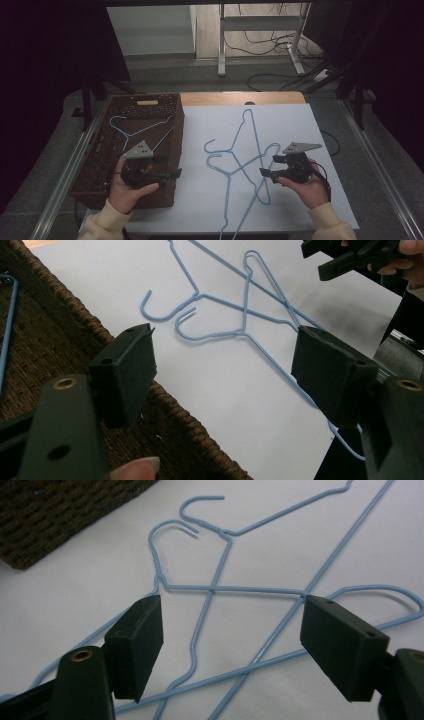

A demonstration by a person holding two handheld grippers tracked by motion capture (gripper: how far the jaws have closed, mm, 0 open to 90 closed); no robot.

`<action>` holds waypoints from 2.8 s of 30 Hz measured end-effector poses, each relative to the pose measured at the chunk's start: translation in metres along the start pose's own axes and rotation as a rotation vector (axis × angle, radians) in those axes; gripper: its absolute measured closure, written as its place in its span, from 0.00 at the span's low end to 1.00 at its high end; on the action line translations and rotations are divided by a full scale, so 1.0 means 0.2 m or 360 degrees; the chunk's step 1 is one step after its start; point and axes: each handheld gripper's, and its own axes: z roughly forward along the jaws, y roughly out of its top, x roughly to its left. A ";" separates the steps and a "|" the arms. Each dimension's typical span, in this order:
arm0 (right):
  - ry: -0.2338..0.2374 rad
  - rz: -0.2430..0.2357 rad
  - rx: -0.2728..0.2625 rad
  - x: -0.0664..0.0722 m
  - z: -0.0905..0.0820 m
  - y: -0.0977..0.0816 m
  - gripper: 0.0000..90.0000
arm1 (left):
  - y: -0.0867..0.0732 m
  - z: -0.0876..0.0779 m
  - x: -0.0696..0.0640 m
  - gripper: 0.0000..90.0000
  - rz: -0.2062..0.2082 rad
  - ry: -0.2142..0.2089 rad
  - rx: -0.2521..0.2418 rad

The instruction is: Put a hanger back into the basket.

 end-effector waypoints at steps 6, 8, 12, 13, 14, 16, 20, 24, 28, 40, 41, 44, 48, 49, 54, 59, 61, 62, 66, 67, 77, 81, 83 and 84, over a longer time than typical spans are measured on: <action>0.0021 -0.0059 0.0099 0.05 0.09 0.06 0.34 | 0.00 0.01 0.00 0.28 -0.0002 -0.0001 0.0007; 0.0047 -0.0085 0.0137 0.08 0.14 0.09 0.35 | 0.00 0.00 0.01 0.28 -0.0002 -0.0003 0.0008; 0.0099 -0.0130 0.0213 0.14 0.26 0.15 0.38 | 0.00 0.00 0.01 0.28 -0.0008 -0.0005 0.0009; 0.0107 -0.0140 0.0231 0.15 0.29 0.17 0.38 | 0.00 0.00 0.01 0.28 -0.0015 -0.0006 0.0006; 0.0115 -0.0149 0.0250 0.17 0.32 0.19 0.39 | 0.00 0.01 0.01 0.28 -0.0016 -0.0005 0.0006; 0.0122 -0.0163 0.0290 0.19 0.39 0.22 0.40 | 0.00 0.00 0.01 0.28 -0.0015 -0.0002 0.0006; 0.0138 -0.0189 0.0375 0.23 0.52 0.26 0.43 | 0.00 0.00 0.01 0.28 -0.0018 0.0001 -0.0002; 0.0133 -0.0233 0.0454 0.26 0.62 0.27 0.46 | -0.01 0.00 0.01 0.28 -0.0023 0.0001 0.0002; 0.0105 -0.0278 0.0501 0.29 0.68 0.26 0.52 | -0.01 0.00 0.01 0.28 -0.0023 -0.0001 0.0002; 0.0053 -0.0415 0.0580 0.36 0.74 0.26 0.93 | -0.01 0.01 -0.01 0.28 -0.0006 0.0000 0.0007; 0.0050 -0.0421 0.0581 0.37 0.74 0.26 0.94 | -0.01 0.01 -0.01 0.28 -0.0004 -0.0001 0.0006; 0.0011 -0.0465 0.0580 0.38 0.74 0.26 0.95 | 0.00 0.01 -0.02 0.28 0.0005 -0.0005 0.0002; -0.0008 -0.0431 0.0516 0.36 0.70 0.27 0.95 | 0.00 0.01 -0.03 0.28 0.0011 -0.0014 -0.0001; -0.0014 -0.0427 0.0495 0.36 0.68 0.27 0.95 | 0.00 0.01 -0.04 0.28 0.0012 -0.0017 0.0001; -0.0029 -0.0390 0.0370 0.35 0.58 0.29 0.95 | 0.01 0.02 -0.06 0.28 0.0024 -0.0035 0.0000; -0.0047 -0.0359 0.0246 0.34 0.46 0.31 0.95 | 0.03 0.04 -0.08 0.28 0.0027 -0.0057 0.0001; -0.0047 -0.0338 0.0204 0.32 0.42 0.31 0.95 | 0.03 0.05 -0.09 0.28 0.0032 -0.0065 0.0009; -0.0046 -0.0328 0.0187 0.32 0.40 0.31 0.95 | 0.04 0.05 -0.10 0.28 0.0030 -0.0069 0.0014; -0.0054 -0.0314 0.0137 0.30 0.35 0.31 0.95 | 0.05 0.09 -0.11 0.28 0.0035 -0.0094 0.0048; -0.0055 -0.0316 0.0128 0.30 0.34 0.31 0.95 | 0.06 0.10 -0.12 0.28 0.0032 -0.0109 0.0060; -0.0051 -0.0313 0.0075 0.29 0.29 0.32 0.95 | 0.11 0.25 -0.17 0.28 0.0036 -0.0180 0.0169; -0.0049 -0.0303 0.0063 0.29 0.27 0.31 0.95 | 0.13 0.31 -0.20 0.29 0.0065 -0.0191 0.0201; -0.0049 -0.0303 0.0059 0.29 0.27 0.31 0.95 | 0.14 0.34 -0.21 0.30 0.0064 -0.0202 0.0217; -0.0048 -0.0299 0.0058 0.29 0.26 0.31 0.95 | 0.14 0.35 -0.22 0.30 0.0058 -0.0207 0.0221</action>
